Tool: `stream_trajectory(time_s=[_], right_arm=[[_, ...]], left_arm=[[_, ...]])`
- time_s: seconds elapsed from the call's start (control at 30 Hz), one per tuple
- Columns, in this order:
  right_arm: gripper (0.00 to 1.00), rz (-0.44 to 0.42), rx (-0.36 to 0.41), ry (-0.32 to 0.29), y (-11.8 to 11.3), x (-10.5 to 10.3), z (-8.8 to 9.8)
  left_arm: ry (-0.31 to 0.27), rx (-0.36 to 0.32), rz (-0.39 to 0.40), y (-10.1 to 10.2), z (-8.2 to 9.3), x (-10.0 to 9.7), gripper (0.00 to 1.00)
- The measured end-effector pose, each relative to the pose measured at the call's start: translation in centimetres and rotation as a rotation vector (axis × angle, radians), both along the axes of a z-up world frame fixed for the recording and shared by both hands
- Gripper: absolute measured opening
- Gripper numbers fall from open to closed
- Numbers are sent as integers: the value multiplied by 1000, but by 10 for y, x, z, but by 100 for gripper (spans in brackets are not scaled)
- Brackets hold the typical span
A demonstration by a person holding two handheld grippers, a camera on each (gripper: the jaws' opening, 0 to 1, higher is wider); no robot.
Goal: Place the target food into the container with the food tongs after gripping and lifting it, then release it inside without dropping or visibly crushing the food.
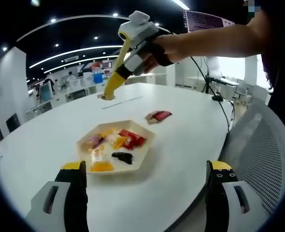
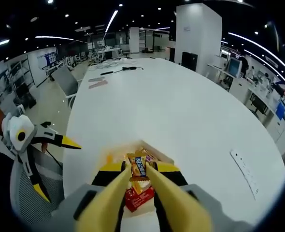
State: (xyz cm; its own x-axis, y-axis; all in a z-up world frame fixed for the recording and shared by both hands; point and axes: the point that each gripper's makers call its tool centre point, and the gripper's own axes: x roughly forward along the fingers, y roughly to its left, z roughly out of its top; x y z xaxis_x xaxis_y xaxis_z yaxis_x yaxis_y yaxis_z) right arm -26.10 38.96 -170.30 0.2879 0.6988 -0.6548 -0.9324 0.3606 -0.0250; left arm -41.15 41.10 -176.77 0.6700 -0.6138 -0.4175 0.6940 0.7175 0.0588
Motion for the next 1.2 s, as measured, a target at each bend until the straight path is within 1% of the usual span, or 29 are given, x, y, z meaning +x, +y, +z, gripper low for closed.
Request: stream_trajectory(time_s=[0.23, 0.33, 0.4, 0.5, 0.6, 0.67, 0.73, 0.83, 0.9, 0.93, 1.03, 1.2], right_arm=[[22, 19, 1, 2, 7, -4, 0], [24, 48, 8, 25, 10, -9, -3], [25, 49, 6, 28, 10, -11, -4], [25, 55, 6, 17, 9, -10, -4], [26, 54, 35, 1, 6, -9, 3], [26, 61, 66, 3, 6, -9, 8], [27, 54, 67, -18, 2, -7, 10], [28, 82, 87, -46, 0, -9, 15], [27, 113, 108, -39, -1, -15, 19], [27, 123, 109, -51, -3, -17, 21], [27, 127, 104, -61, -10, -18, 23], [28, 107, 124, -77, -23, -15, 30]], left_arm=[[-3, -1, 7, 1, 1, 0, 100], [-4, -2, 10, 2, 1, 1, 100], [-3, -1, 10, 2, 1, 1, 100], [-3, -1, 12, 2, 1, 1, 100], [-2, -4, 15, 3, 1, 2, 100], [-2, -5, 17, 3, 1, 2, 100], [-1, -8, 16, 3, 1, 2, 100], [-2, -8, 15, 2, 2, 1, 100], [-1, -7, 13, 2, 1, 1, 100], [-1, -7, 13, 2, 1, 1, 100], [0, -5, 13, 2, 1, 1, 100], [0, -10, 13, 2, 1, 1, 100]])
